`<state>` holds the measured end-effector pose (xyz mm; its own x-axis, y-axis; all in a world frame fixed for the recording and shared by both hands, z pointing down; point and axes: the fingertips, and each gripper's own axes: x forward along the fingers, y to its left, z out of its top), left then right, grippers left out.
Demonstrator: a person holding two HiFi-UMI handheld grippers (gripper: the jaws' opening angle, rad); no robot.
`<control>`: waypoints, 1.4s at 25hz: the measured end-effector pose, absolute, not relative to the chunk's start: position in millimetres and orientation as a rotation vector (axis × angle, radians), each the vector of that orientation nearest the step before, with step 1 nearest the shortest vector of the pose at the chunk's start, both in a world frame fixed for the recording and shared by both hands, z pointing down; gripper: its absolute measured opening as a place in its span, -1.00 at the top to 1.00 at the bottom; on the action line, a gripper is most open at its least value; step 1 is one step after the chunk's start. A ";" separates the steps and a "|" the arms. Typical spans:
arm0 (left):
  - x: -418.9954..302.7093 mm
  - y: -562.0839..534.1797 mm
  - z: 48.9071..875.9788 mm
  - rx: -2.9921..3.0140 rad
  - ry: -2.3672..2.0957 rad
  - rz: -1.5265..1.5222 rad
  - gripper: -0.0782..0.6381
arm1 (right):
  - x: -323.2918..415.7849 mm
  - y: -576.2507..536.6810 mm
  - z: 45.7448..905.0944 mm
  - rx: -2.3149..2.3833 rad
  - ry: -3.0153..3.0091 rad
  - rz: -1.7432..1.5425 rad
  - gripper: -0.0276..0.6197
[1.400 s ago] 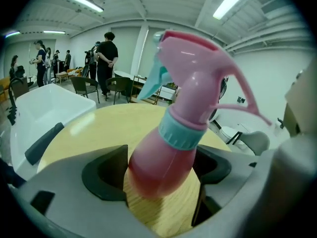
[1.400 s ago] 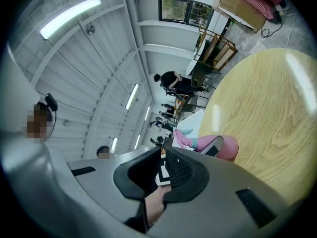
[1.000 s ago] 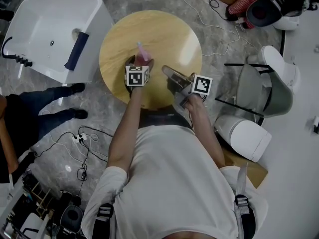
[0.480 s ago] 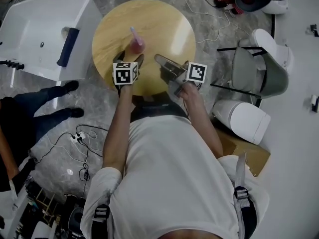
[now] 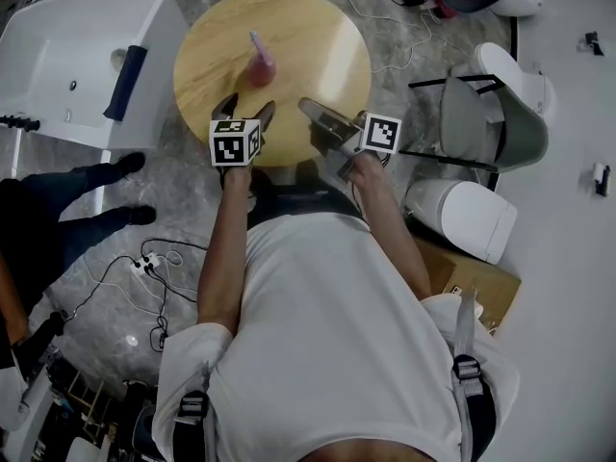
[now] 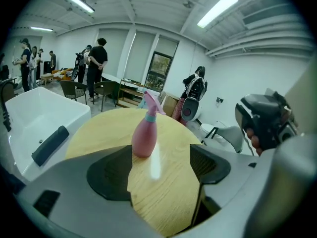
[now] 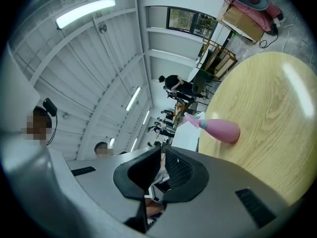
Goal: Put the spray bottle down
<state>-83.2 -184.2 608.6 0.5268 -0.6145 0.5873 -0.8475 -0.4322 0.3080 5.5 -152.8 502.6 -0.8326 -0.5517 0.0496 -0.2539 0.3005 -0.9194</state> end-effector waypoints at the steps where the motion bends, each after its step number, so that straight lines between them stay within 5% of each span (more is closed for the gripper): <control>1: -81.0 -180.2 605.0 2.195 -1.185 0.522 -0.25 | 8.2 -150.8 501.6 -0.736 2.299 -1.545 0.84; 9: -78.9 -157.7 587.7 2.191 -1.245 0.491 0.61 | 9.0 -136.3 491.5 -0.654 2.342 -1.541 0.84; 35: -13.9 31.4 559.1 2.111 -1.441 0.588 0.63 | 73.0 32.0 476.9 -0.326 2.386 -1.521 0.84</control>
<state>-13.9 31.4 559.1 0.3424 -0.7150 0.6096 -0.9373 -0.3045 0.1693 73.0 32.0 476.9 -0.9317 -0.3420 -0.1225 -0.0332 0.4161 -0.9087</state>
